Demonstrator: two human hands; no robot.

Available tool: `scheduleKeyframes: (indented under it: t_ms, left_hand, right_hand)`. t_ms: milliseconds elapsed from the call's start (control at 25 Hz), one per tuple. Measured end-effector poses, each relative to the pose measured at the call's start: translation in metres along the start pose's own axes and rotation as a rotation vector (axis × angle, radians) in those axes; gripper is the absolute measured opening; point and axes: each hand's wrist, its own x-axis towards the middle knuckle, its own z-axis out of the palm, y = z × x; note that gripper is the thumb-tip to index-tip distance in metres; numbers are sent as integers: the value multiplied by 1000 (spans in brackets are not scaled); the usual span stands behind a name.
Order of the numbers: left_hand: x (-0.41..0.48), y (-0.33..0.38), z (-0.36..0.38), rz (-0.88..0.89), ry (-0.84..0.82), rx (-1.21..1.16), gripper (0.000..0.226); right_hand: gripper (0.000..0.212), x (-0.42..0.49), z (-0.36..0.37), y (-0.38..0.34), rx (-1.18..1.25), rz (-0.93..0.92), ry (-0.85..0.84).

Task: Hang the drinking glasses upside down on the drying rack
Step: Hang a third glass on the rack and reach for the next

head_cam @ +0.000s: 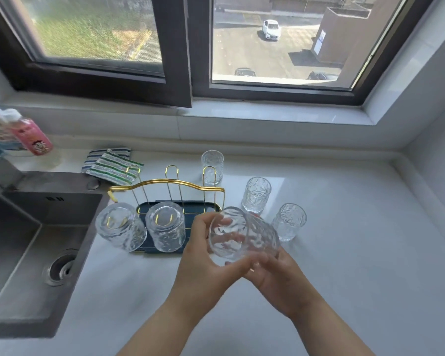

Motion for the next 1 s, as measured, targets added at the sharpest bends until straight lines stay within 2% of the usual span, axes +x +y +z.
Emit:
scheduleKeyframes:
  t_ms: [80, 120, 240, 320, 400, 480, 600, 800, 1000]
  left_hand:
    - [2, -1, -15, -12, 33, 107, 67]
    - [5, -2, -24, 5, 53, 193, 72]
    - [18, -4, -43, 133, 83, 472, 87]
    - [30, -5, -47, 199, 52, 624, 90]
    - [41, -10, -47, 211, 3, 735, 95]
    - [48, -17, -47, 177, -53, 768, 104]
    - [56, -30, -51, 101, -78, 832, 111]
    - [69, -44, -56, -44, -126, 986, 90]
    - [76, -45, -57, -52, -141, 1023, 83]
  right_hand:
    - [80, 6, 14, -12, -89, -70, 70]
    - [77, 9, 21, -21, -249, -118, 131]
    - [82, 20, 34, -44, -992, -253, 329]
    - [86, 32, 43, -48, -1306, -264, 333]
    - [86, 47, 47, -42, -1471, -225, 308]
    - [87, 61, 44, -32, -1556, -175, 286]
    - [88, 75, 33, -16, -1536, -132, 265]
    - [92, 85, 16, 5, -1470, -136, 219]
    - [94, 88, 10, 14, -1397, -167, 215]
